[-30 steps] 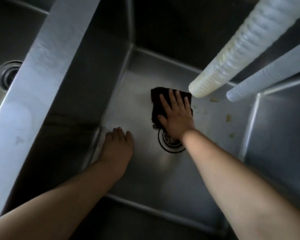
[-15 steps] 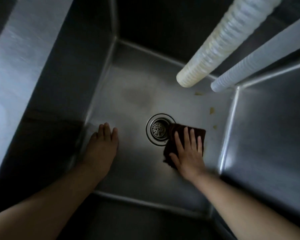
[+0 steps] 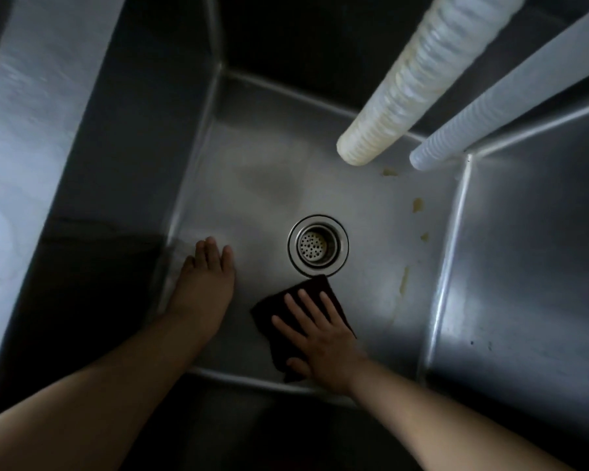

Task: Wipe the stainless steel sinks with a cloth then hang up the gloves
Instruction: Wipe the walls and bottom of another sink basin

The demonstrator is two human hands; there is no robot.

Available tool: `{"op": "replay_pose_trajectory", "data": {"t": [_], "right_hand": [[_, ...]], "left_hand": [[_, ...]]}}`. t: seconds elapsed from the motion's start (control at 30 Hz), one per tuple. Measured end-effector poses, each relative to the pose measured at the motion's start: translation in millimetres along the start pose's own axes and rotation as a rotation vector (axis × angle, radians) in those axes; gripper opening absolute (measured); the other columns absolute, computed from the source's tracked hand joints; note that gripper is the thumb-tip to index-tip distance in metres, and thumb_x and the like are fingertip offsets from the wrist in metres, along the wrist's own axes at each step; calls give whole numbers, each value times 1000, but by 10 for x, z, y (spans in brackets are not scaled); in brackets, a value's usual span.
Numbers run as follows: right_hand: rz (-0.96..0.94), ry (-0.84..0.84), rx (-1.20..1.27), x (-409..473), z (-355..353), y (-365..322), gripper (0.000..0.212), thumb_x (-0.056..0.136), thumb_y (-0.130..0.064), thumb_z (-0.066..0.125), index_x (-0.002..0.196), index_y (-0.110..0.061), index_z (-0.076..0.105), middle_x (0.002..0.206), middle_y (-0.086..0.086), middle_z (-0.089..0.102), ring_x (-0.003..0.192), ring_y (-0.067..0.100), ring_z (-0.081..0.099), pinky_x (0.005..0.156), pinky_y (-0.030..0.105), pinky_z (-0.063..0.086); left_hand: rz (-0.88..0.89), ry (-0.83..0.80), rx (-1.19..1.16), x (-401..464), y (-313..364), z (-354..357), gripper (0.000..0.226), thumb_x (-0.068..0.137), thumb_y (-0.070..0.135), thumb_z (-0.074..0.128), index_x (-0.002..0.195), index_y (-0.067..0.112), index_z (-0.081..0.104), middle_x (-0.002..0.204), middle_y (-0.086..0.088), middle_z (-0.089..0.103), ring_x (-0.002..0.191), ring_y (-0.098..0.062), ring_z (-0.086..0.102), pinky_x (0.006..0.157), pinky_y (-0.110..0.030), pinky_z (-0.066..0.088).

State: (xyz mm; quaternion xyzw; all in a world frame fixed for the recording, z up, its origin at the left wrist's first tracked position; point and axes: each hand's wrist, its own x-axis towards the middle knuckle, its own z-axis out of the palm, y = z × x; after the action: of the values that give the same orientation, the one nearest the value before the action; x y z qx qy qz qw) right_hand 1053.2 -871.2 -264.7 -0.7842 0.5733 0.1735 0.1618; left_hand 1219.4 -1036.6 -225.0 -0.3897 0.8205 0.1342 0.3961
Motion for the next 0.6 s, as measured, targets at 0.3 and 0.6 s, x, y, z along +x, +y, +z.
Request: {"op": "replay_pose_trajectory", "data": {"t": [0.3, 0.6], "right_hand": [[260, 30, 54, -214, 77, 783, 88, 73, -52, 70, 146, -21, 30, 151, 14, 26, 138, 38, 19, 112, 54, 11], [672, 86, 193, 841, -239, 1171, 75, 92, -55, 33, 150, -29, -7, 158, 13, -9, 144, 31, -14, 113, 46, -14]], "left_hand": [[17, 2, -17, -20, -83, 28, 82, 95, 23, 47, 147, 3, -12, 153, -29, -10, 144, -40, 0, 116, -40, 14], [20, 25, -51, 24, -70, 79, 76, 97, 16, 43, 146, -1, -11, 153, -31, -8, 143, -42, 2, 115, -42, 14]]}}
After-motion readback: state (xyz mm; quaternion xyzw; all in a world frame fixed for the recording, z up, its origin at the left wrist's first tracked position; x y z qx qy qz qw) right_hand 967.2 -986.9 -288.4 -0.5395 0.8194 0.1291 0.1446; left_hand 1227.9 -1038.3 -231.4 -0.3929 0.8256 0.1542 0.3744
